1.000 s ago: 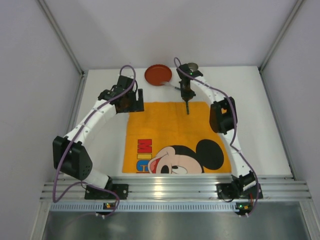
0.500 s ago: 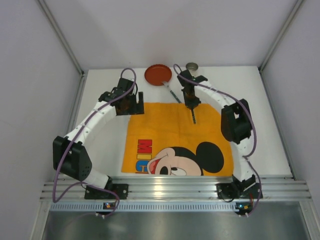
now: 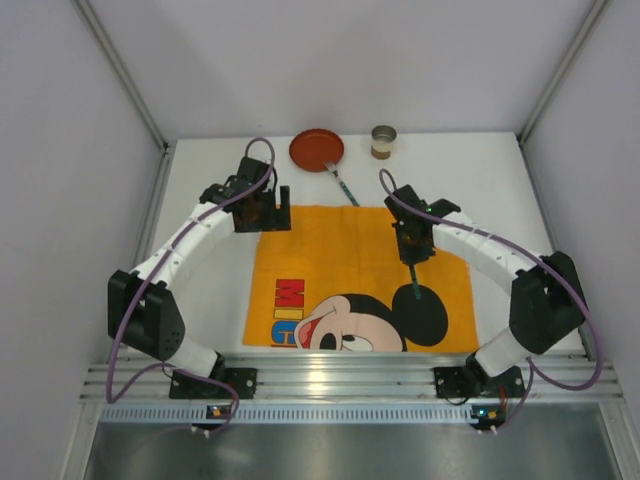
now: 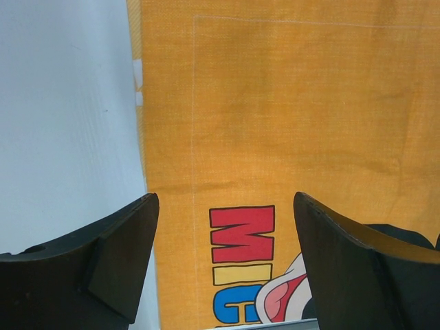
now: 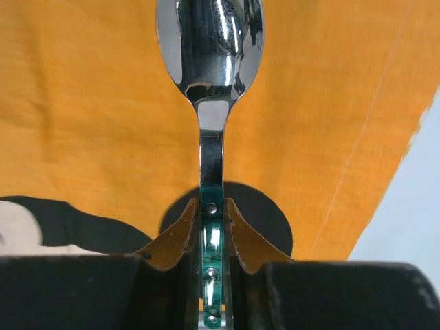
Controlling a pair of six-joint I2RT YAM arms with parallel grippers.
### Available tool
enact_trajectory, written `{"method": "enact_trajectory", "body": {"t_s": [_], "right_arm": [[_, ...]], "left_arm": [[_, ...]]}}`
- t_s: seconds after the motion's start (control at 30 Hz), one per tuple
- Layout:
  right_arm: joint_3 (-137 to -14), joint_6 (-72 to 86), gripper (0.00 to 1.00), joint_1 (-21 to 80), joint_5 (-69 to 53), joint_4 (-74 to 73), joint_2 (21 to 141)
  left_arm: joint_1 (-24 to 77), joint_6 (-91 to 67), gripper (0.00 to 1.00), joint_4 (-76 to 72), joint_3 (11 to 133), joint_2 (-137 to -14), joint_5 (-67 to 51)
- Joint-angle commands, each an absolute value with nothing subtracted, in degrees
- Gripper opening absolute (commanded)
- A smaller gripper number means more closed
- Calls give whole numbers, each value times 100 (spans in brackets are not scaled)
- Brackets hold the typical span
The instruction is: Set the dinner table for one person
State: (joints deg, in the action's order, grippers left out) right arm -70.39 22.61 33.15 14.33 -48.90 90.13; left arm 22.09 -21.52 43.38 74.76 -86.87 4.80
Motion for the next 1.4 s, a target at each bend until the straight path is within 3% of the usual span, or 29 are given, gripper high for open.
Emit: {"method": "enact_trajectory", "body": {"t_s": [0.0, 0.23, 0.67, 0.73, 0.8, 0.83, 0.9, 1.2, 1.37], "right_arm": [[-6365, 2575, 0, 2954, 1512, -4624, 8579], [-5169, 2479, 0, 2128, 1415, -3991, 8244], [-4931, 1995, 1, 1986, 1292, -3893, 8367], [-4974, 2021, 34, 1978, 1379, -4007, 8428], [-5010, 2021, 55, 1978, 1406, -4087, 8420], [-5053, 2013, 79, 1978, 1406, -4130, 8403], [-5202, 2021, 84, 1986, 1371, -4306, 8367], [-6564, 1960, 87, 1978, 1309, -5290, 8033], [-6882, 1898, 87, 1978, 1354, -5511, 7963]], "left_arm": [[2232, -2206, 85, 4192, 7611, -8763, 343], [2232, -2390, 85, 4192, 7892, -9052, 88], [2285, -2610, 84, 4043, 8331, -9641, 26], [2303, -2619, 83, 4017, 8595, -9868, 35], [2311, -2628, 83, 3982, 8945, -10045, 44], [2329, -2645, 83, 3973, 9095, -10272, 53], [2355, -2680, 81, 3999, 9603, -10519, 79], [2680, -3014, 78, 4228, 11941, -12400, 26], [3084, -3462, 75, 4342, 12910, -13463, 1026]]}}
